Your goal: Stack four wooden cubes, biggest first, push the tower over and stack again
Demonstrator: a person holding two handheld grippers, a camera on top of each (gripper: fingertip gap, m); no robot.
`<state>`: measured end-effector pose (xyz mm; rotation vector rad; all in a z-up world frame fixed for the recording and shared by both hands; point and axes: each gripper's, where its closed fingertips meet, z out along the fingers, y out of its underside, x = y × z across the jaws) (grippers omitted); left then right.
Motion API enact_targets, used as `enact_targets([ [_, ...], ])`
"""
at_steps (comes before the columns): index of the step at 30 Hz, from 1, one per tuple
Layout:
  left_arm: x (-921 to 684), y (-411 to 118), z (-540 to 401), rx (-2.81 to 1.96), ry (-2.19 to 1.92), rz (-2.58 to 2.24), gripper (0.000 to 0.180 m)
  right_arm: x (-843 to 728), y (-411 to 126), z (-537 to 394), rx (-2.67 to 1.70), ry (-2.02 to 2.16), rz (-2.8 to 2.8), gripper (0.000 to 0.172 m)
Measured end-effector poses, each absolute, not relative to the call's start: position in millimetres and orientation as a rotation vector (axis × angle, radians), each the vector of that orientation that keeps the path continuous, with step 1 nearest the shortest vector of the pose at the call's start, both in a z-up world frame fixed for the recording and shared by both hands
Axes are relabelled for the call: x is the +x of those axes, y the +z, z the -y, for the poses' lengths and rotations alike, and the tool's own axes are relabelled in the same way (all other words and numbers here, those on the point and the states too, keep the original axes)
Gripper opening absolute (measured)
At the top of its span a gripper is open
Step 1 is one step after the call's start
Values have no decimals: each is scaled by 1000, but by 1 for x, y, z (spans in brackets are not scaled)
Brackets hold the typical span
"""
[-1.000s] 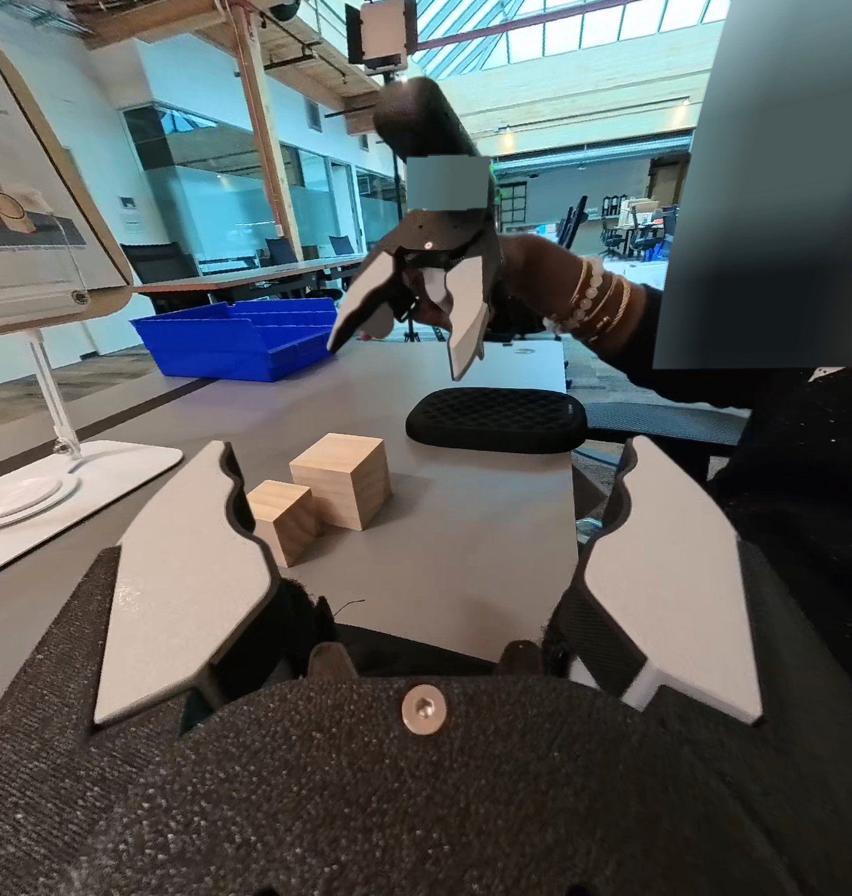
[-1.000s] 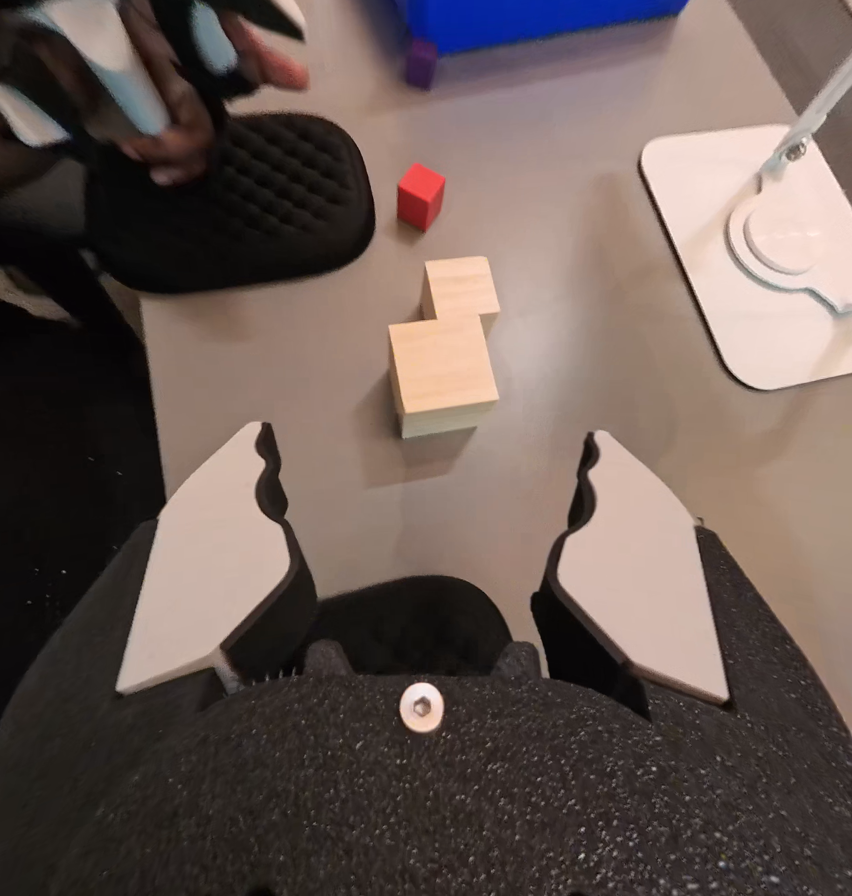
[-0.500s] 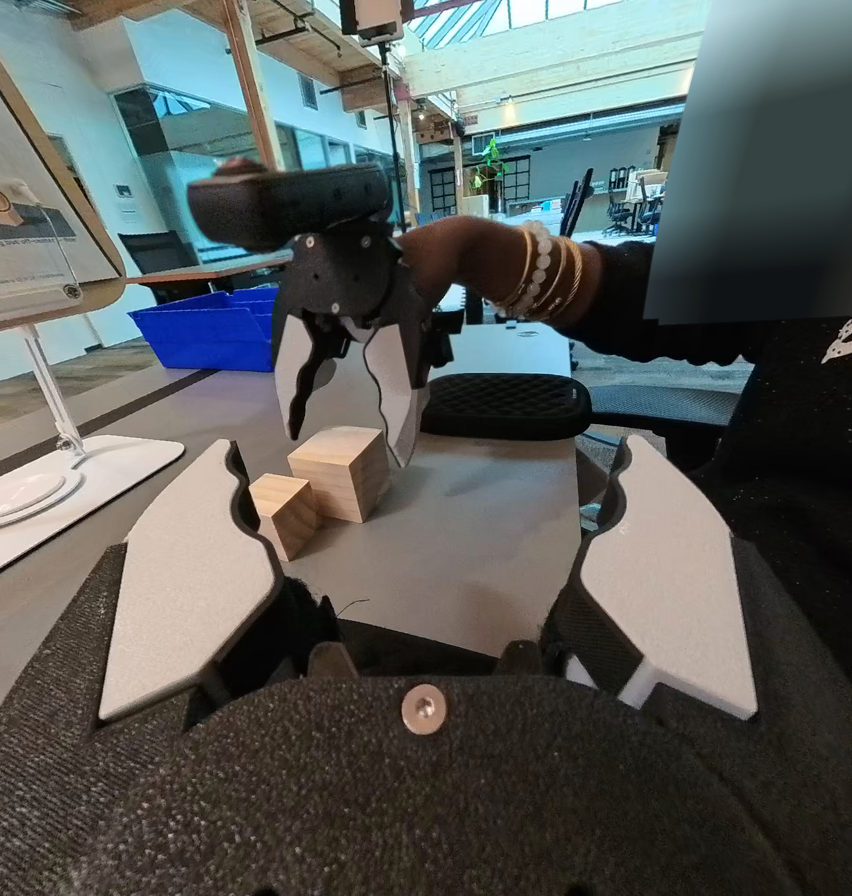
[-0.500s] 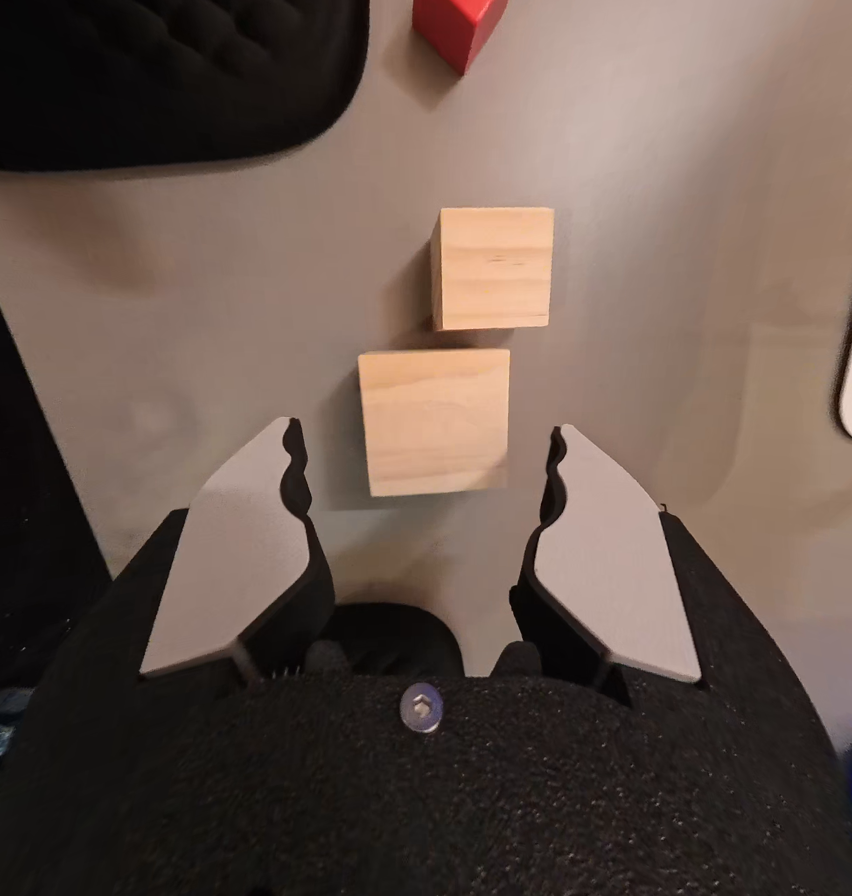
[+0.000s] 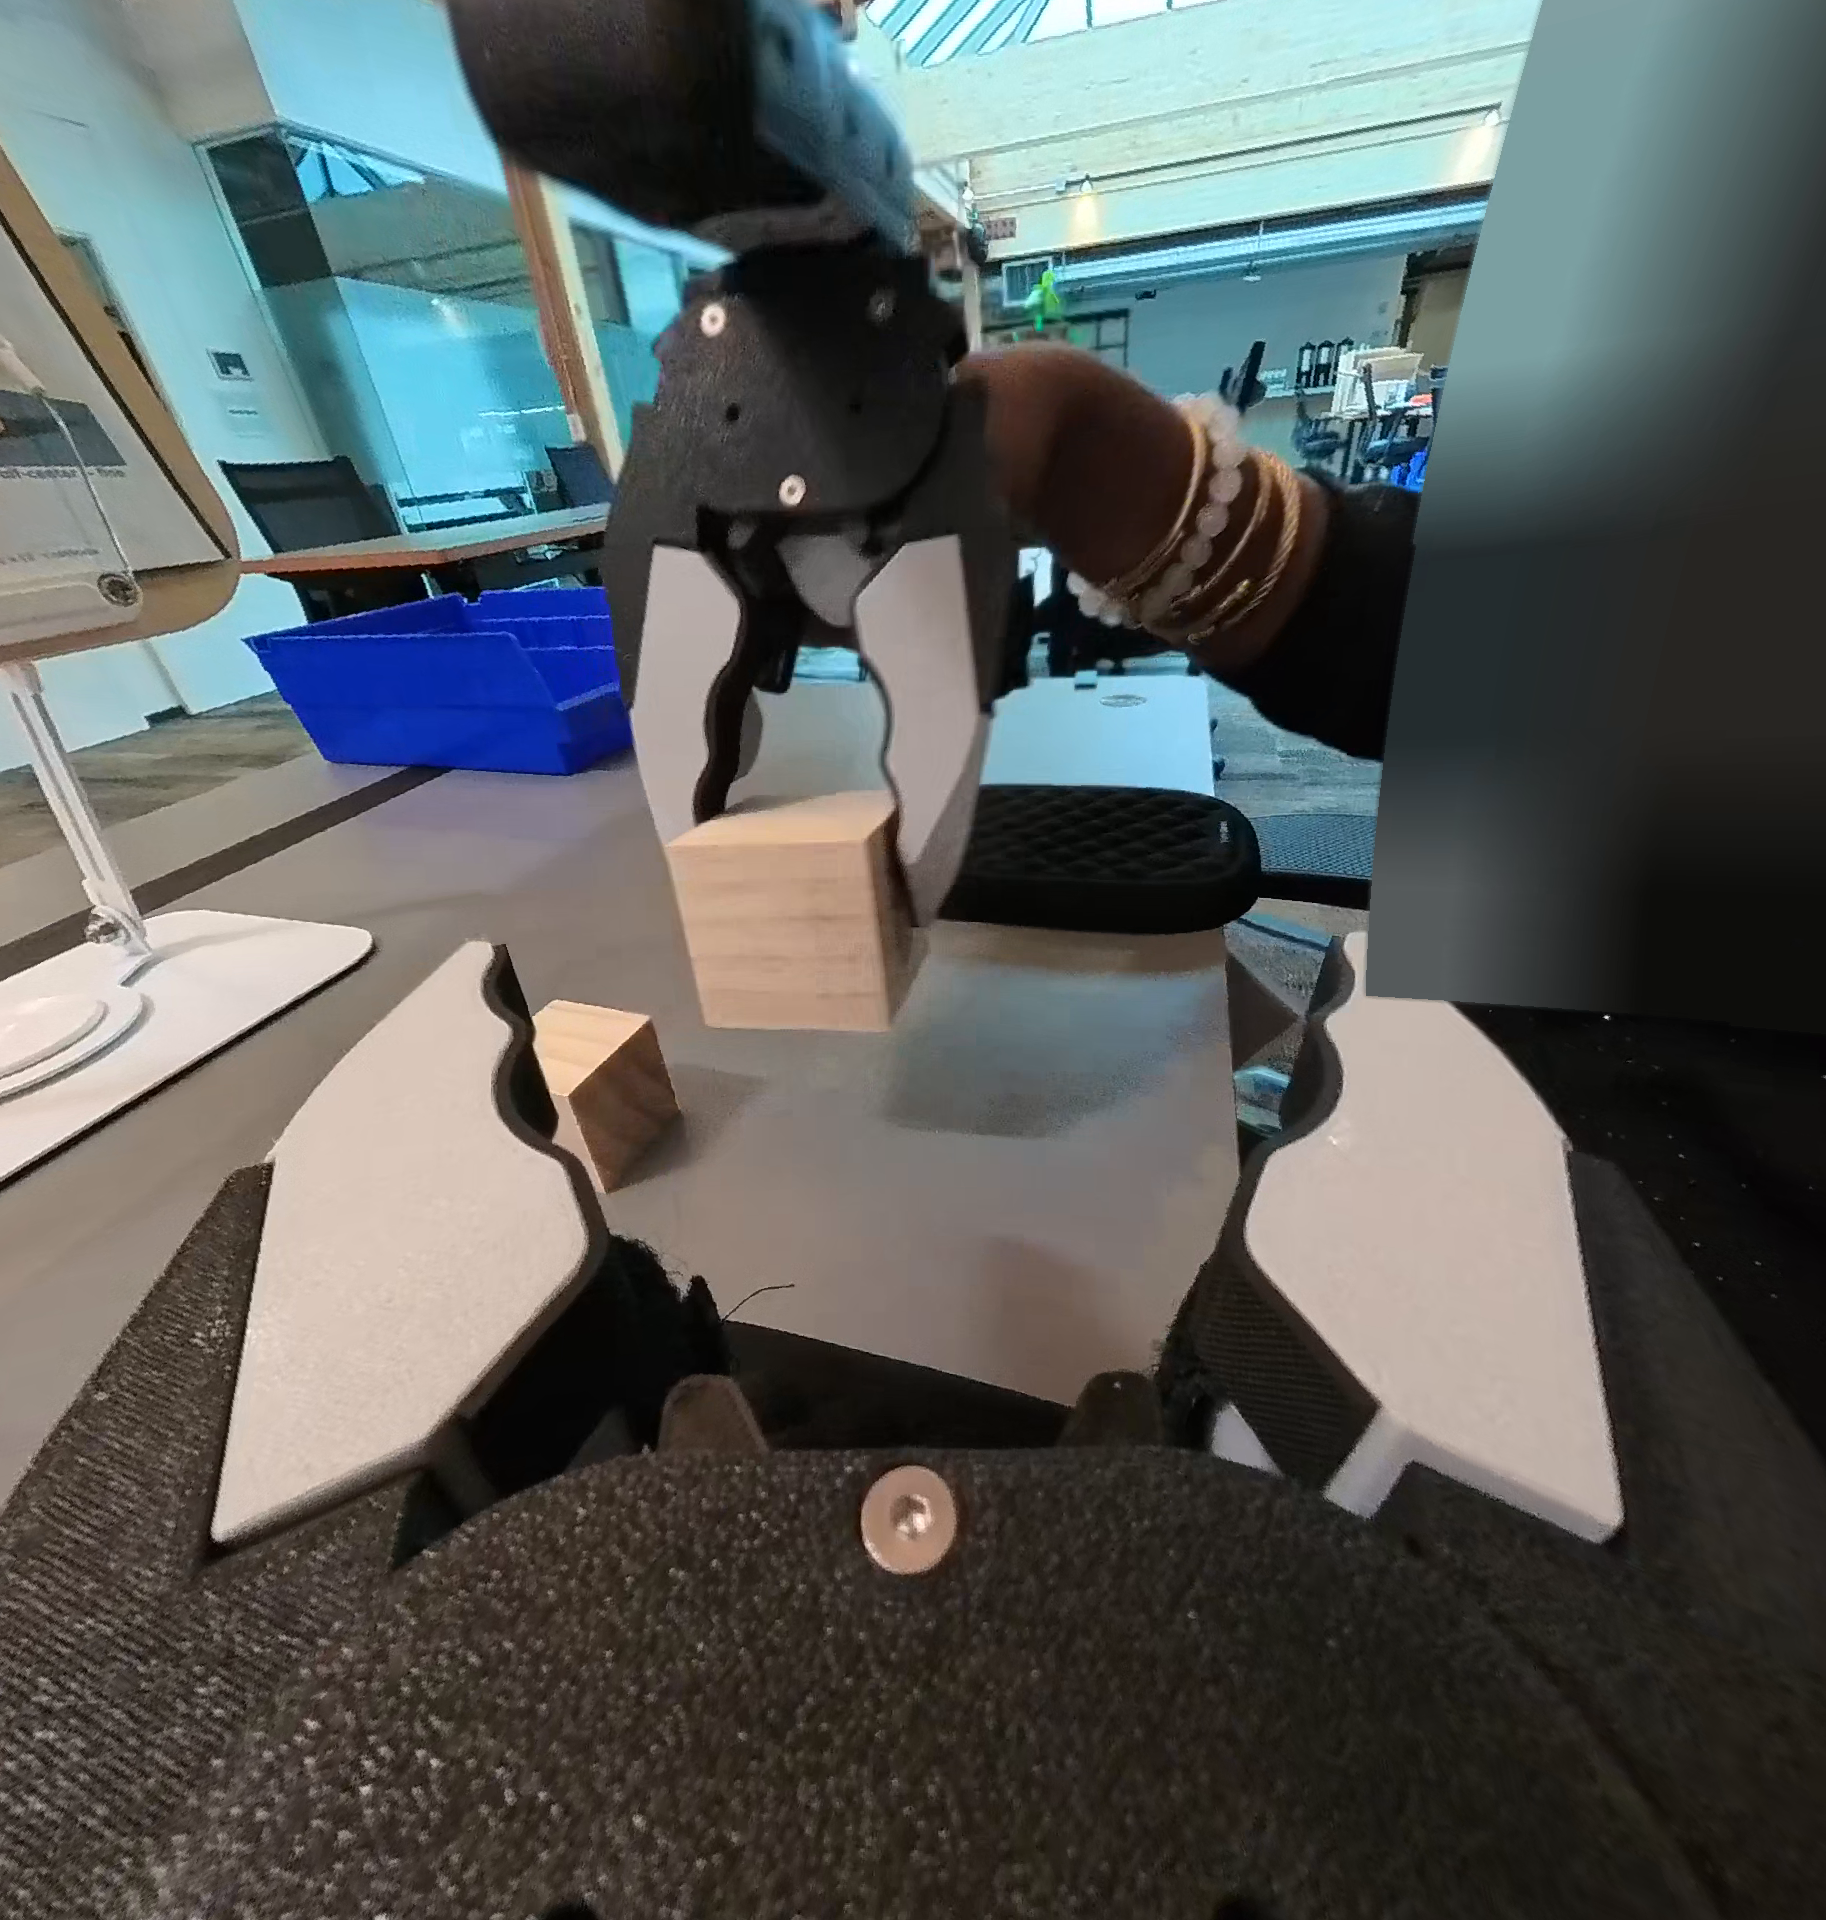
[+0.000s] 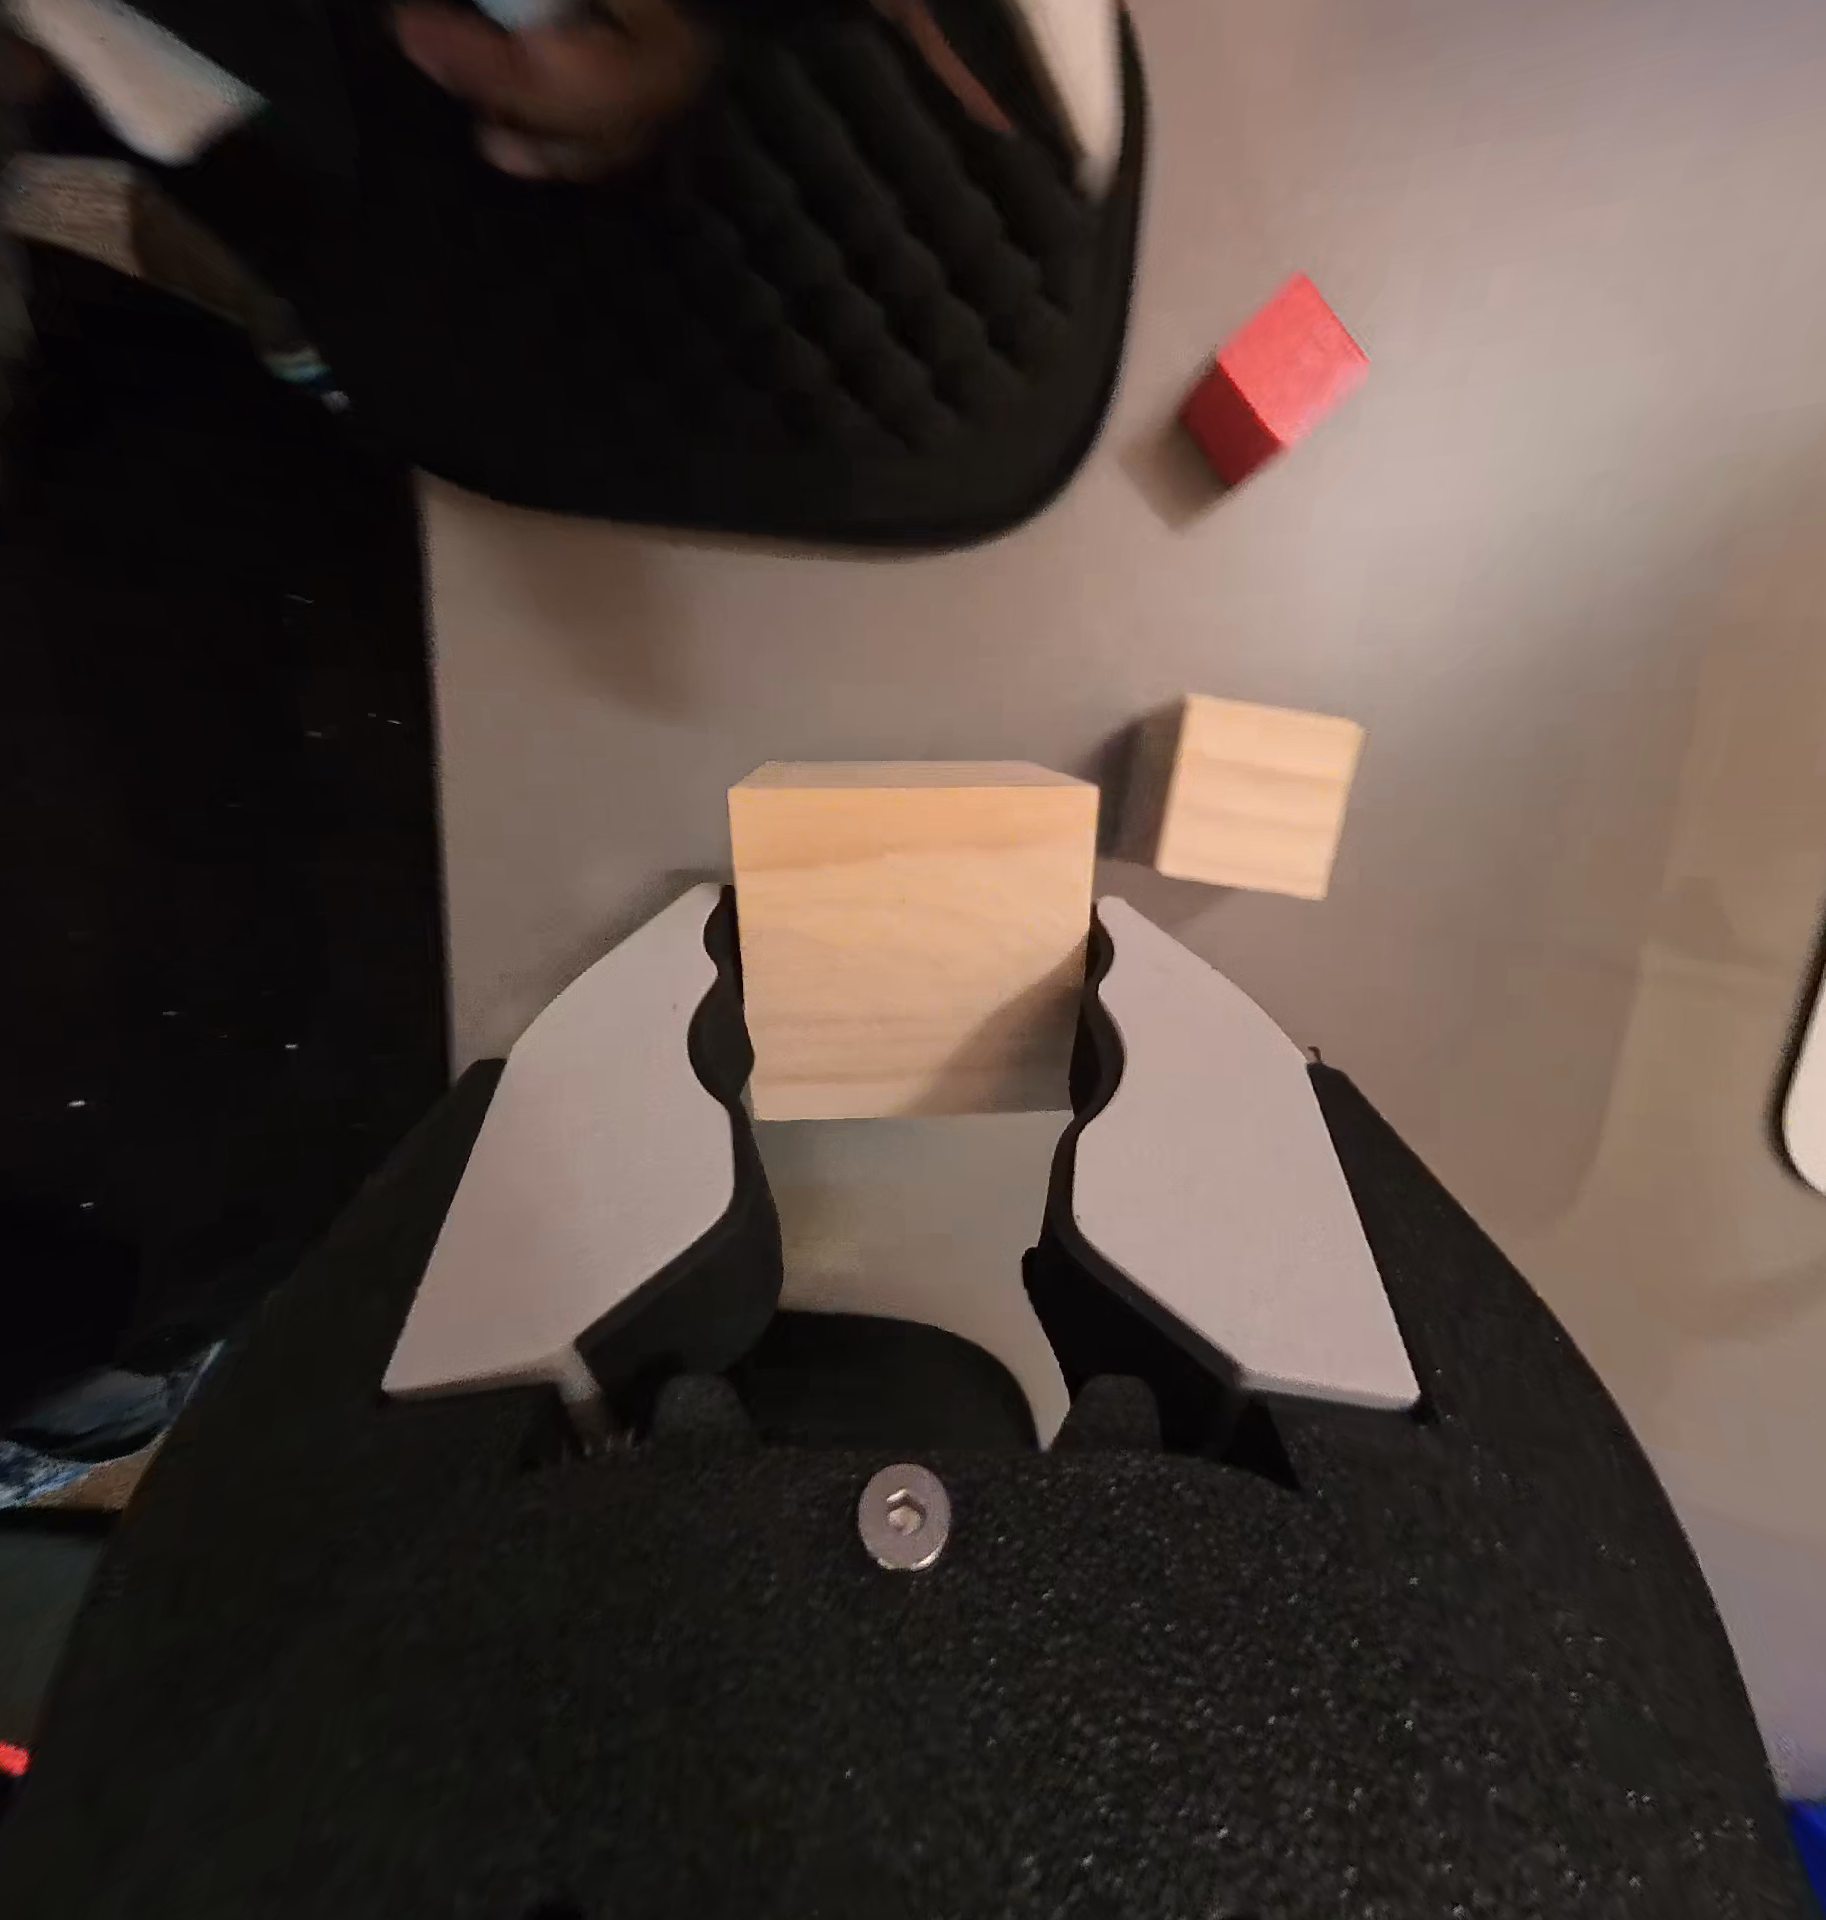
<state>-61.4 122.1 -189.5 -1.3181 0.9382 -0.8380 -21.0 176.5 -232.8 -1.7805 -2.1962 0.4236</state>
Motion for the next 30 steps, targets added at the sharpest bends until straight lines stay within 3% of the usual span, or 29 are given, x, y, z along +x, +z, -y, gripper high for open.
enact_targets([
  [24,-60,-192,-123,-1333,-837,-948,137,-45,-281,-143,-1745,277,2366,60],
  [30,-60,-191,-123,-1330,-836,-944,137,-44,-251,-149,-1775,382,2281,76],
])
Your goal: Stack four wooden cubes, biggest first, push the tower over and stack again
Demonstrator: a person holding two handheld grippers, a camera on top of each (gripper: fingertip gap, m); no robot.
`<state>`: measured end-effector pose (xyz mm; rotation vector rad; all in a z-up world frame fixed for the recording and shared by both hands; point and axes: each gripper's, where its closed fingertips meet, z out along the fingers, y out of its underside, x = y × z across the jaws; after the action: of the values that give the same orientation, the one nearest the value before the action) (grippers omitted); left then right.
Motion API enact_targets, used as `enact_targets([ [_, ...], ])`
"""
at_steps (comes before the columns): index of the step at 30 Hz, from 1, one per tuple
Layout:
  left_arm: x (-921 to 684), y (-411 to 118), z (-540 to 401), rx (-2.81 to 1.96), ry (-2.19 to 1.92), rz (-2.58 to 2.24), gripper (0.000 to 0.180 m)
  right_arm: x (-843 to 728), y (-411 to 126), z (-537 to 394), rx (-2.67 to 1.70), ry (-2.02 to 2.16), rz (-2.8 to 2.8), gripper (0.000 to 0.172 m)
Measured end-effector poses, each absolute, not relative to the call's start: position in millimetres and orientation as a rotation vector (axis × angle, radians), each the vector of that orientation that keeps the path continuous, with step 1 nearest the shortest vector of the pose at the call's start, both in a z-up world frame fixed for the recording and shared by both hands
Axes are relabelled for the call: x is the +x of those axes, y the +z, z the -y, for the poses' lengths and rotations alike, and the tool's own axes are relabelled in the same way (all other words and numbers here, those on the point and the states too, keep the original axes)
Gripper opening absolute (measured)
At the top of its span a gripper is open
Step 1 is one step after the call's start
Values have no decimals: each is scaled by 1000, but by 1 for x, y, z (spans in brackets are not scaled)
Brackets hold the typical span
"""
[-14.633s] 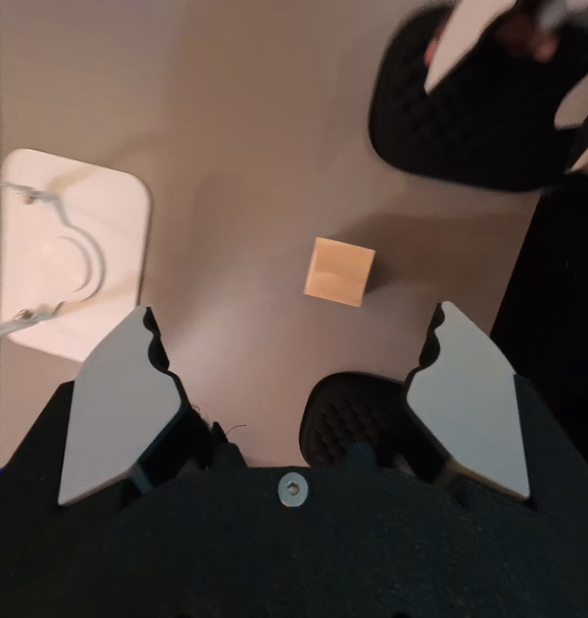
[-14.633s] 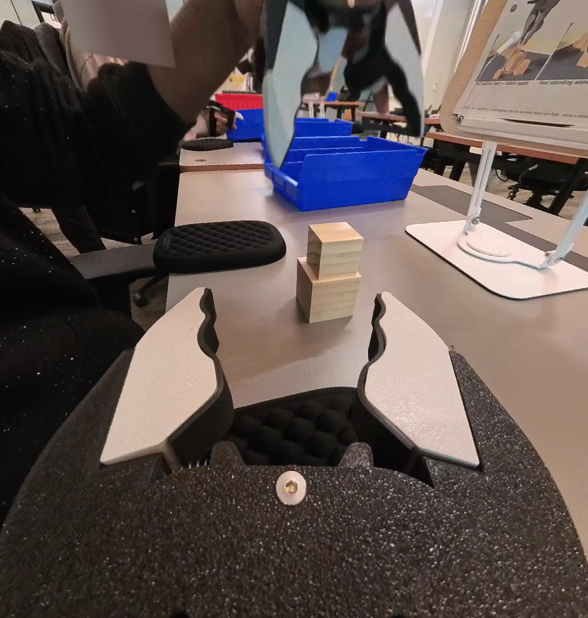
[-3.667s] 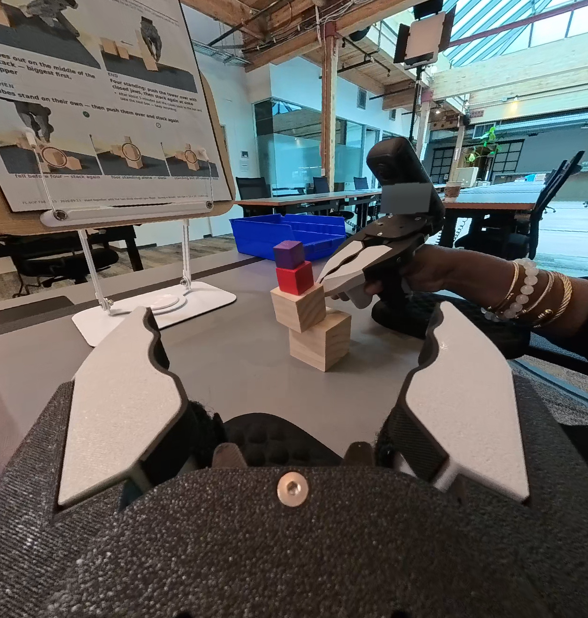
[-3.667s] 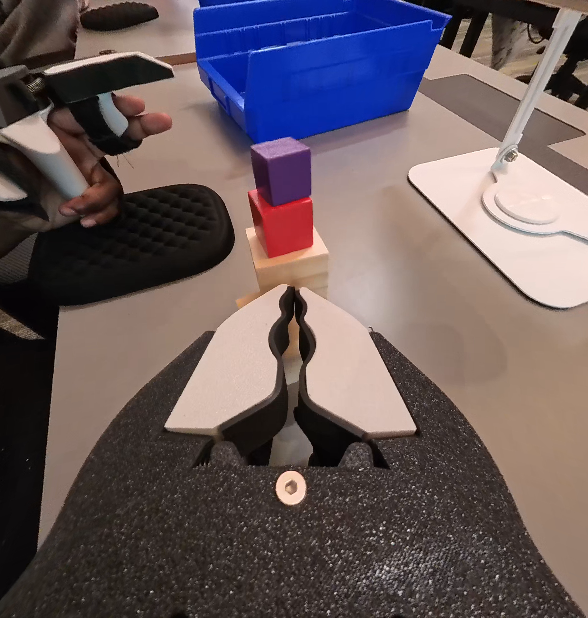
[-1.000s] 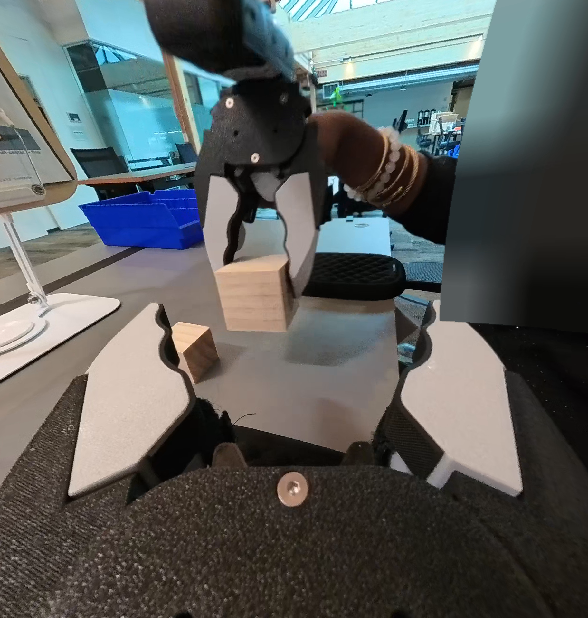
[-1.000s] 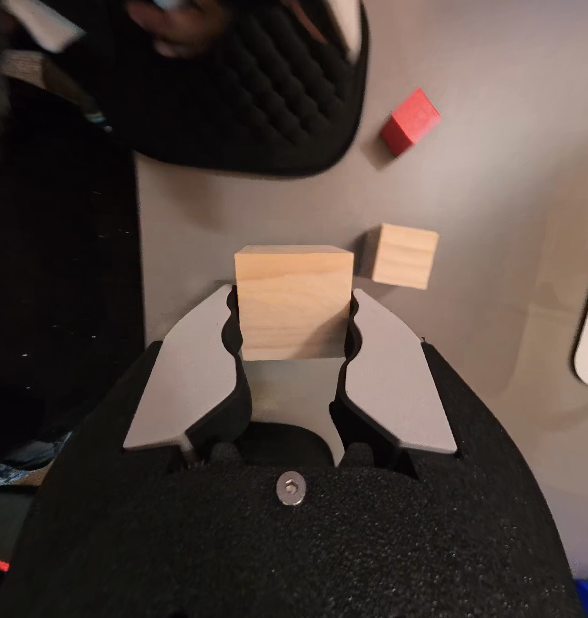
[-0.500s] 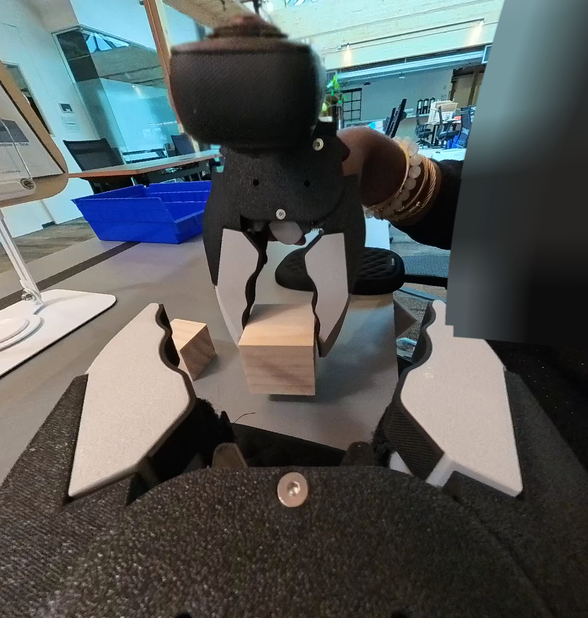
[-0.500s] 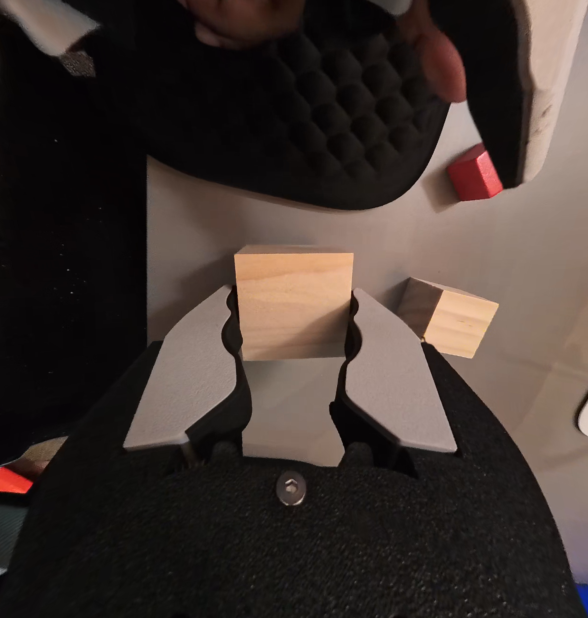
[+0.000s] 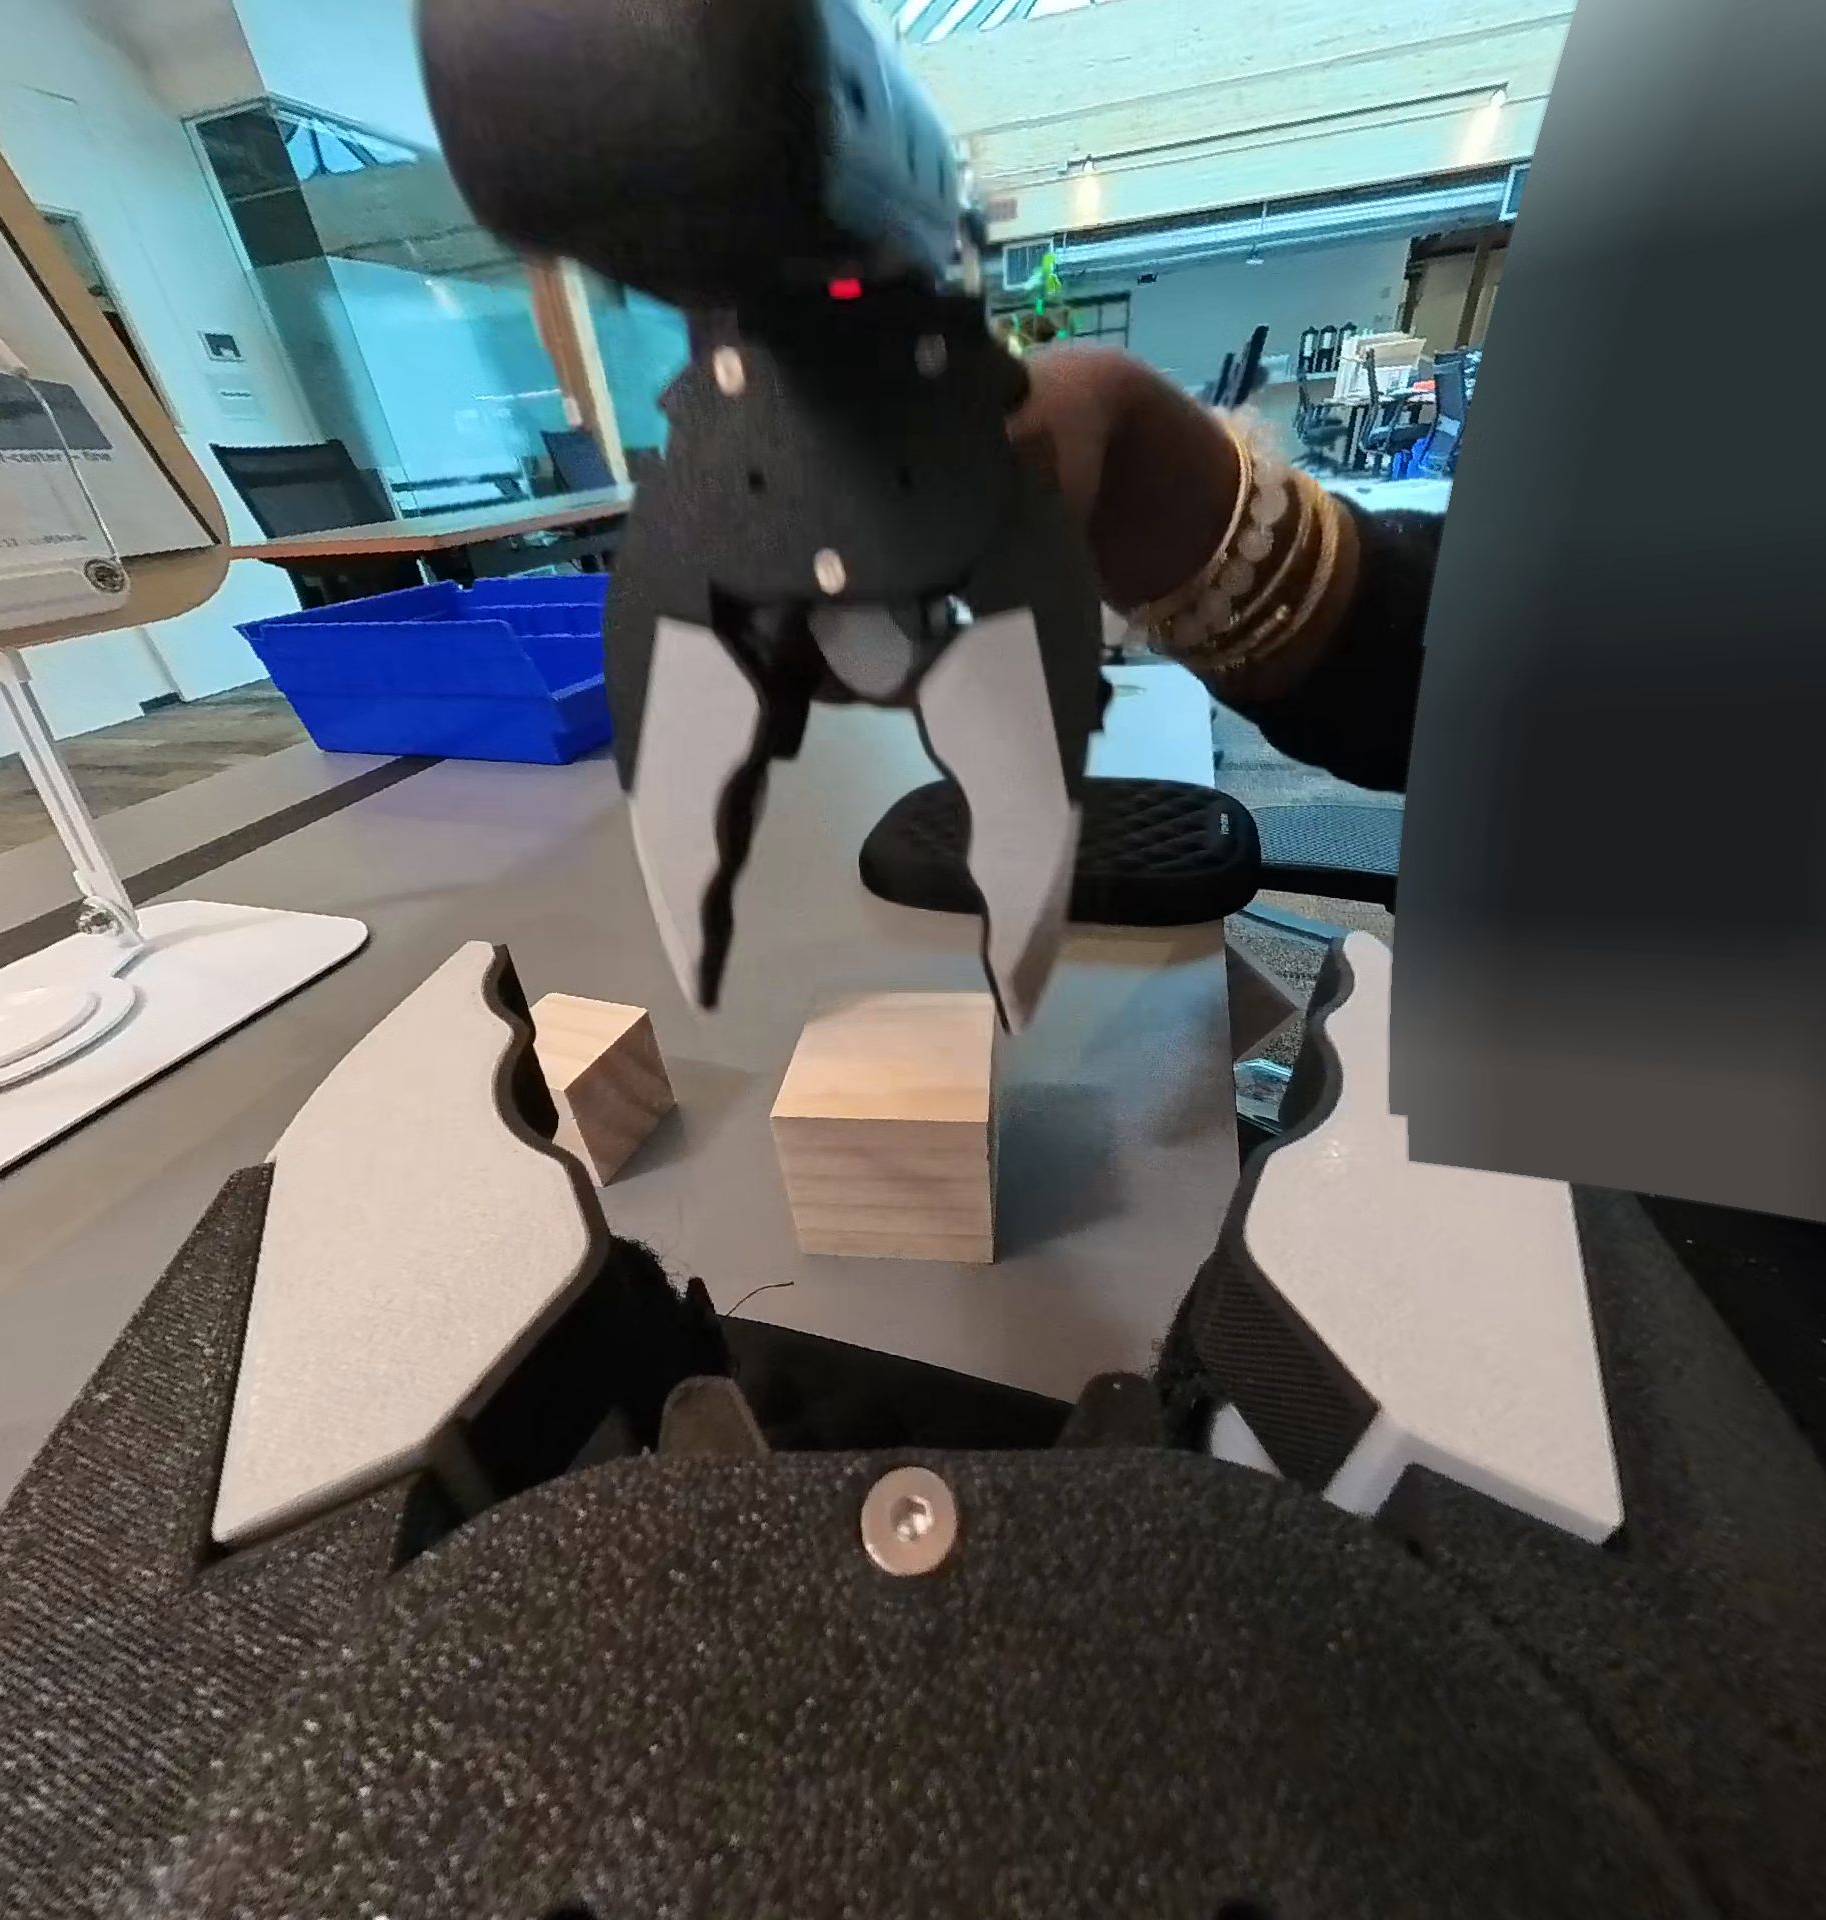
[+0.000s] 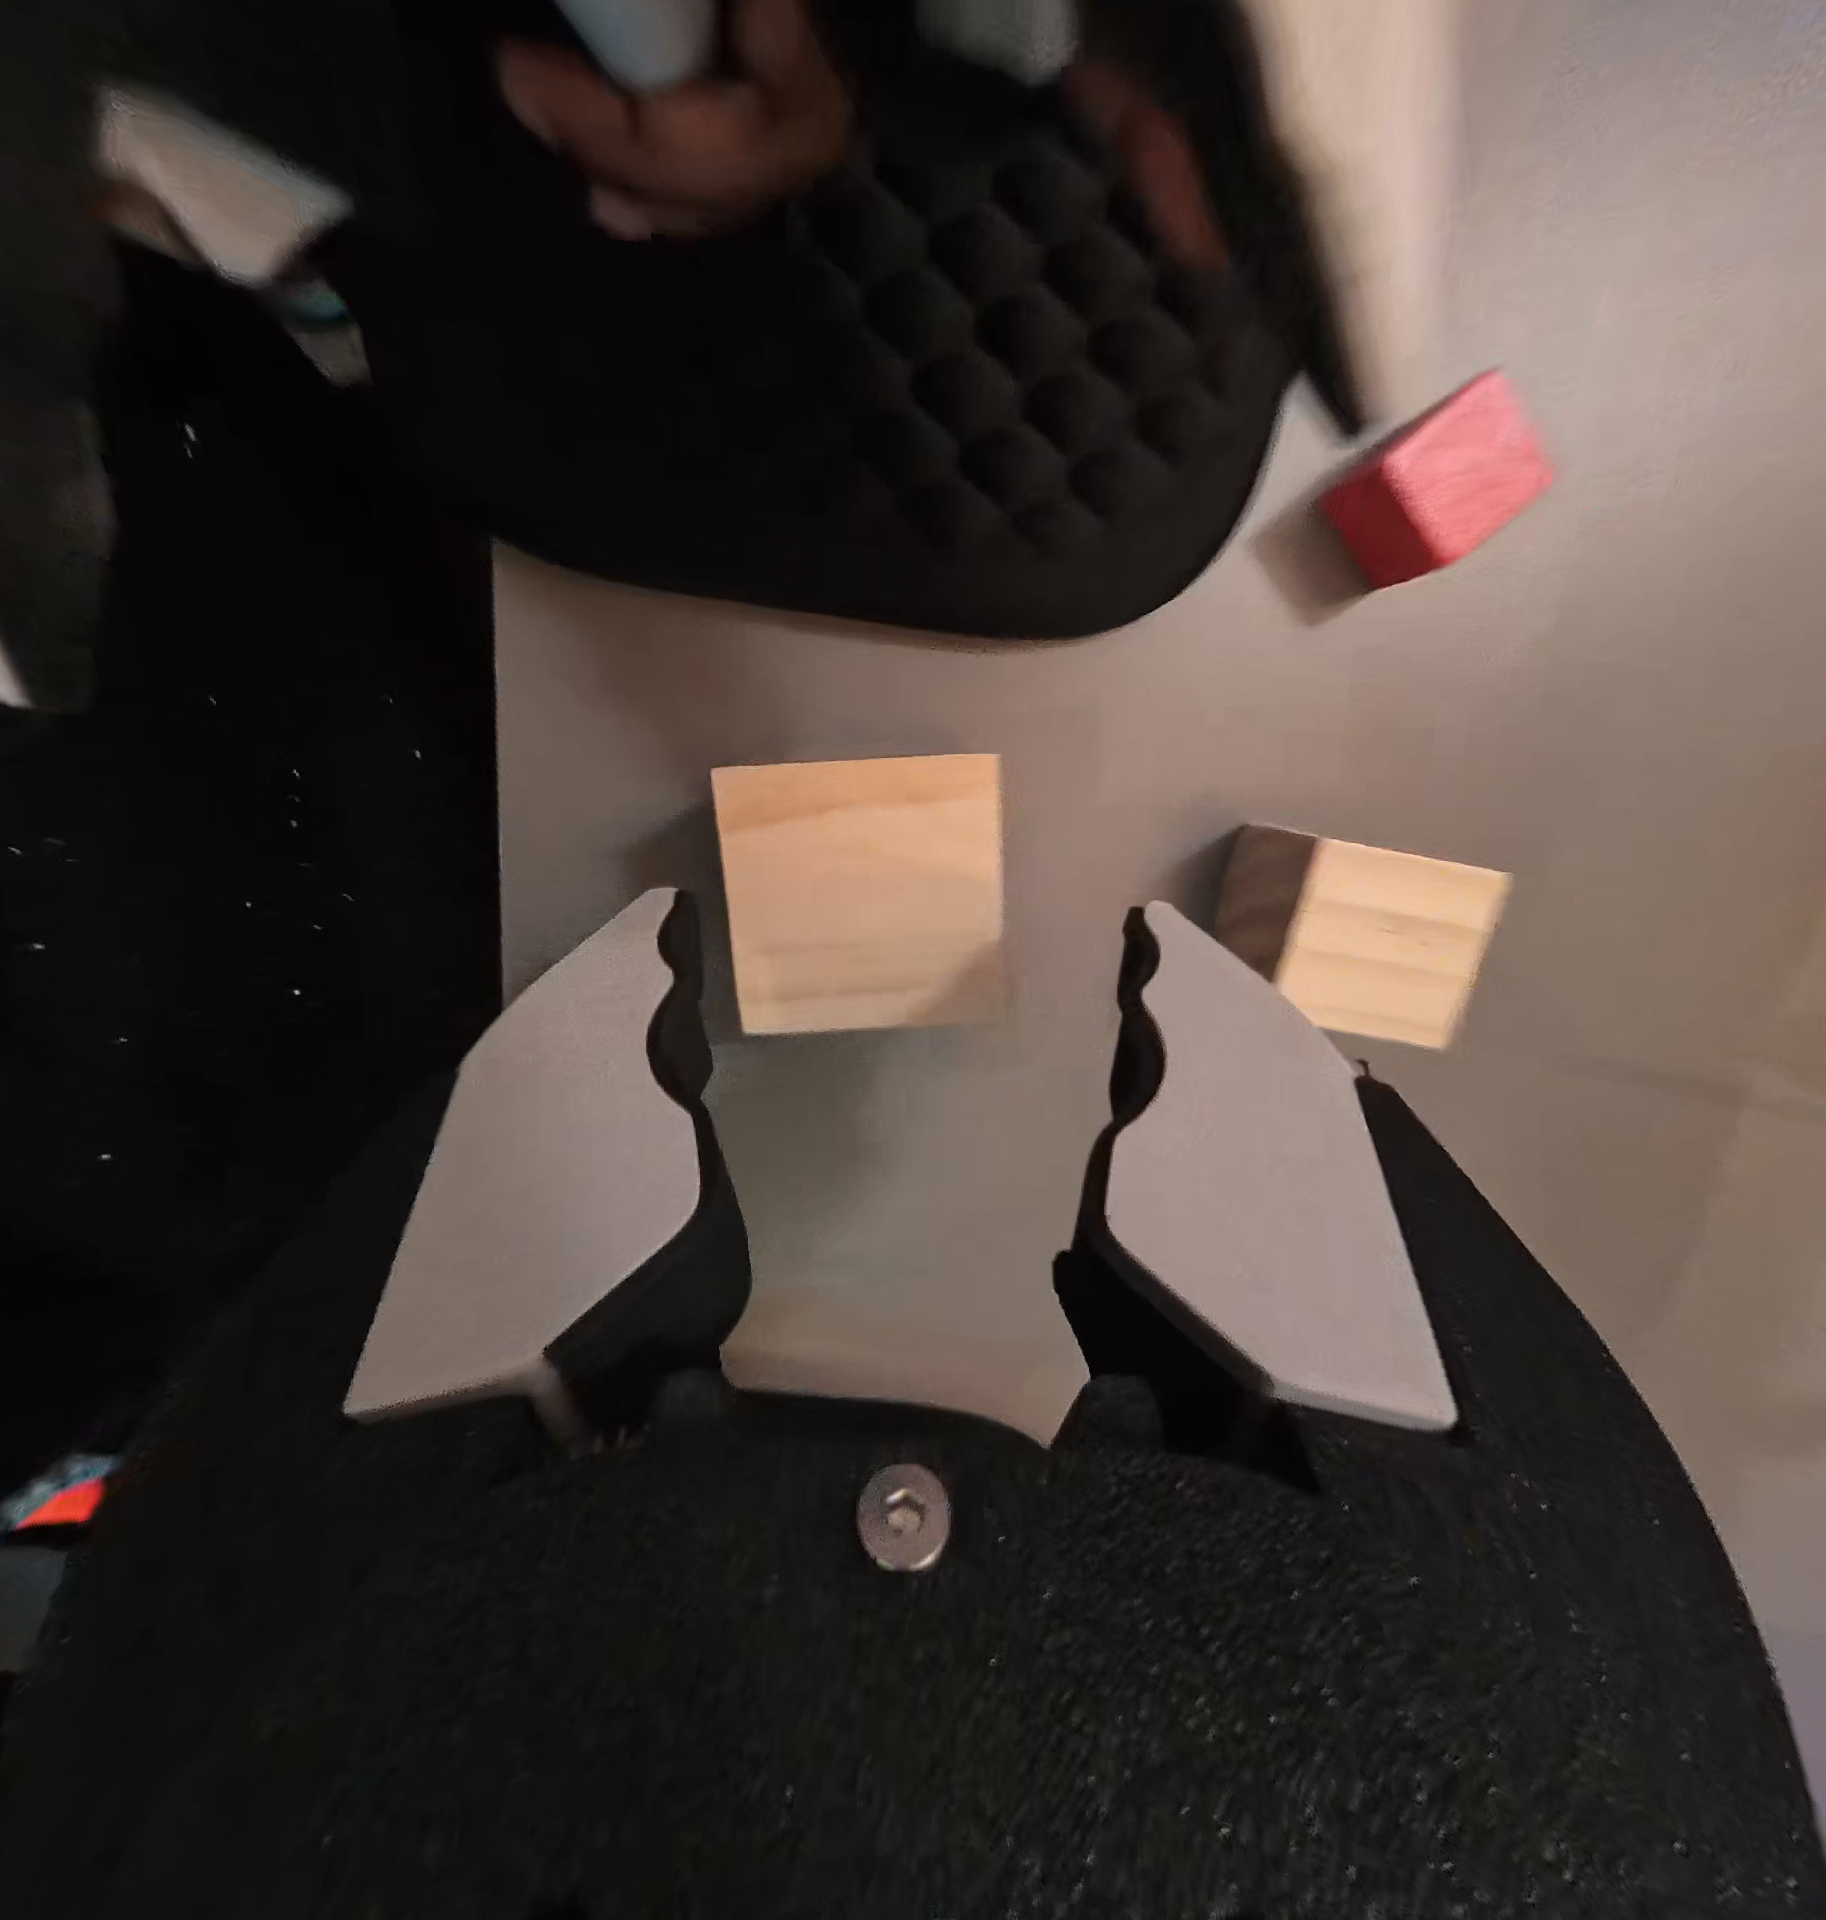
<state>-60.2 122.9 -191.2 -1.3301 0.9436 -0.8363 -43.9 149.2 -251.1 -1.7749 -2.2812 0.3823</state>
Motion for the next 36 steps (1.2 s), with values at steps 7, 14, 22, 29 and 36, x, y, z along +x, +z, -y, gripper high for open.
enact_targets([
  [7,-61,-191,-124,-1335,-831,-938,137,-43,-221,-224,-1892,221,2002,77],
  [14,-62,-190,-125,-1333,-837,-922,135,-47,-275,-247,-1984,147,2061,71],
  [22,-63,-189,-126,-1336,-842,-909,136,-57,-289,-248,-1971,207,2110,46],
  [29,-64,-189,-126,-1340,-845,-905,136,-61,-241,-227,-1818,341,2121,45],
  [36,-63,-190,-126,-1346,-832,-914,136,-53,-205,-161,-1688,387,2253,45],
])
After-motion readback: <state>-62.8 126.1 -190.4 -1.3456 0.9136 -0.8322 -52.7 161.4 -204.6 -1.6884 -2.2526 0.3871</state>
